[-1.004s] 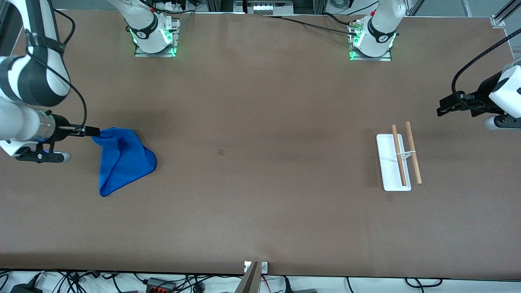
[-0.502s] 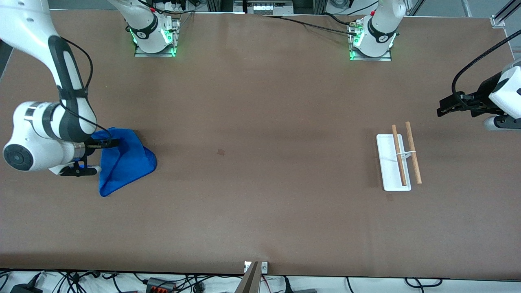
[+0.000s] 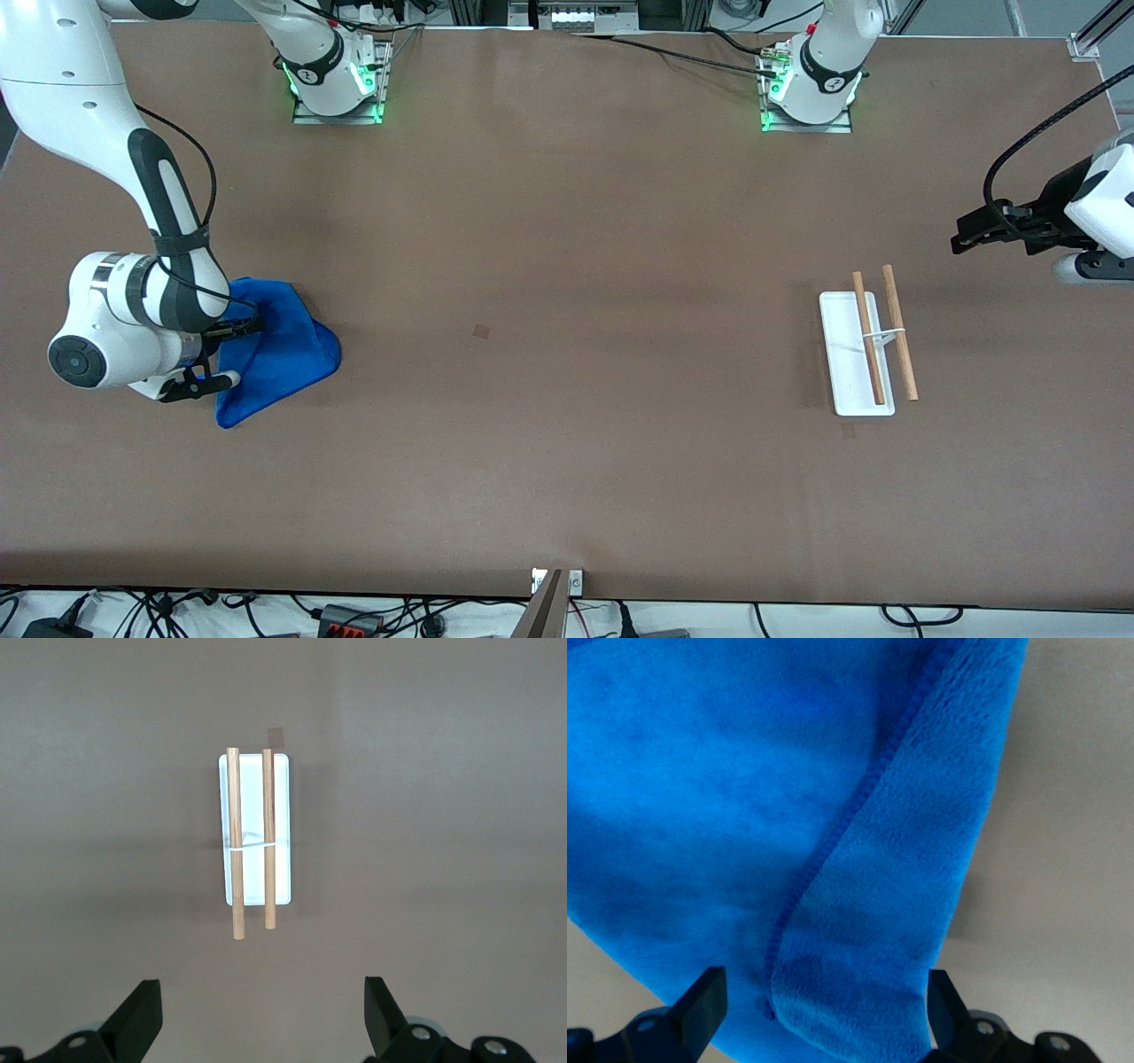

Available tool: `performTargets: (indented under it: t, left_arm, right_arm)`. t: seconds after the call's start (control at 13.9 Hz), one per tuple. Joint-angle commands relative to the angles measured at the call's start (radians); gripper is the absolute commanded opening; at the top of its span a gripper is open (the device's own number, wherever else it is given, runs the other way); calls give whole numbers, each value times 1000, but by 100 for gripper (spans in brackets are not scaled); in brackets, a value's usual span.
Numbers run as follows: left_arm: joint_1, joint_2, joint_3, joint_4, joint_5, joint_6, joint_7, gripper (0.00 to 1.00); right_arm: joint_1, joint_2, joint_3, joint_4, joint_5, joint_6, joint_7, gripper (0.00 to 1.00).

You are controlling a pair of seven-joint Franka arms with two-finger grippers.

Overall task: Pass towel and hang on rack
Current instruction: 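Lower the right gripper onto the blue towel corner and close it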

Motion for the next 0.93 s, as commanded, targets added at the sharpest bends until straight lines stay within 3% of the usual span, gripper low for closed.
performTargets:
  t: [0.0, 0.72, 0.79, 0.86]
  left_arm:
    - [9, 11, -1, 28, -14, -12, 17, 100]
    - [9, 11, -2, 28, -15, -10, 17, 100]
    - [9, 11, -2, 28, -15, -9, 17, 100]
    - [9, 11, -2, 28, -15, -10, 17, 100]
  right_arm:
    - [-4, 1, 6, 14, -12, -66, -40, 100]
    - [-13, 30, 6, 10, -39, -72, -51, 100]
    - [-13, 31, 4, 10, -39, -72, -51, 97]
    - [-13, 36, 4, 10, -38, -72, -50, 82]
